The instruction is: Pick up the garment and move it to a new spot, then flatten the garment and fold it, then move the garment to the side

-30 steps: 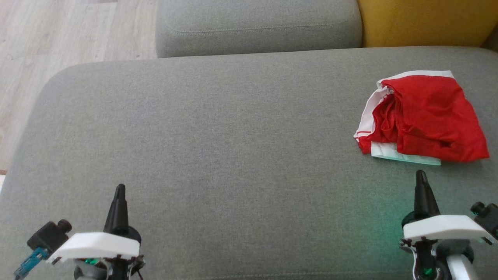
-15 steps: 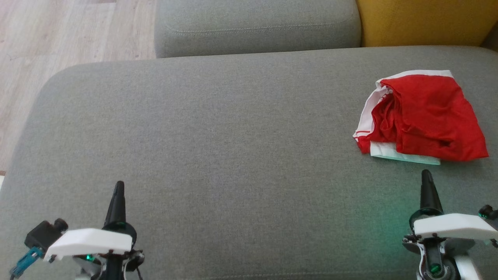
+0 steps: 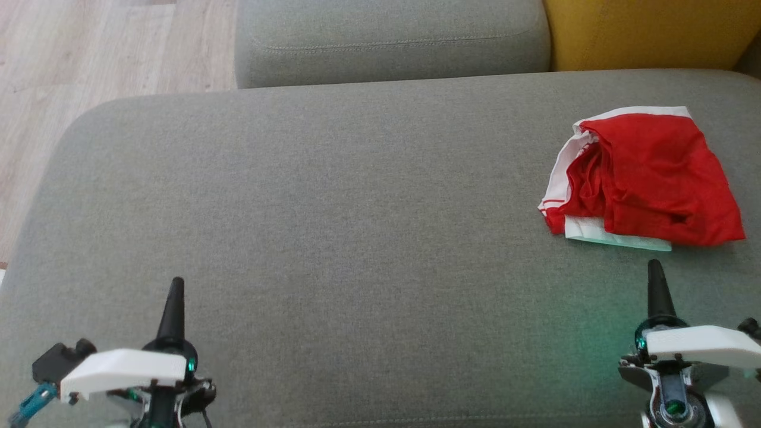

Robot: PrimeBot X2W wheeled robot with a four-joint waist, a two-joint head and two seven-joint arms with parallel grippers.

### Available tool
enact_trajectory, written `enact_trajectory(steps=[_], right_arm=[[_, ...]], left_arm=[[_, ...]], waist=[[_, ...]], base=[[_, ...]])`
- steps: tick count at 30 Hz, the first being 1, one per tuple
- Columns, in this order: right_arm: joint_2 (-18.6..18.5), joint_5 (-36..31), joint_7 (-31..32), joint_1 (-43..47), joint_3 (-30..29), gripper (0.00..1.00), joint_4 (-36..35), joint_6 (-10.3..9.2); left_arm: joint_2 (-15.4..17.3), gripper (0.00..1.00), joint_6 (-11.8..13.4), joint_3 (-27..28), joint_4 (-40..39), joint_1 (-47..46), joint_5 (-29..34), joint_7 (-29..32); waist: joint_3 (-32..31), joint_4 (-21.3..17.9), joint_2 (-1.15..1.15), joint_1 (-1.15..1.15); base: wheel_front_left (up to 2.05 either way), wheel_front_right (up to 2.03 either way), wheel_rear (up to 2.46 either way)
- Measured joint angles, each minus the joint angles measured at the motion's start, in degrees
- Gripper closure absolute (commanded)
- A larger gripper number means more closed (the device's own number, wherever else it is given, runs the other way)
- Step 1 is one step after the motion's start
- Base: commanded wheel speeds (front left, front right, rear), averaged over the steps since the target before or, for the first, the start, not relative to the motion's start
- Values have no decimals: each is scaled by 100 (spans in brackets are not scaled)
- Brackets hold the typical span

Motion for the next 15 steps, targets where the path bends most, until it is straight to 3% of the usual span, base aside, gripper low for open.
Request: enact_trajectory(steps=[15], right_arm=[[0, 957, 215, -2, -116, 100, -87, 0]], left_arm=[[4, 100, -49, 154, 43, -87, -855, 237]], waist=[[4, -18, 0, 0]], base=[[0, 0, 0]])
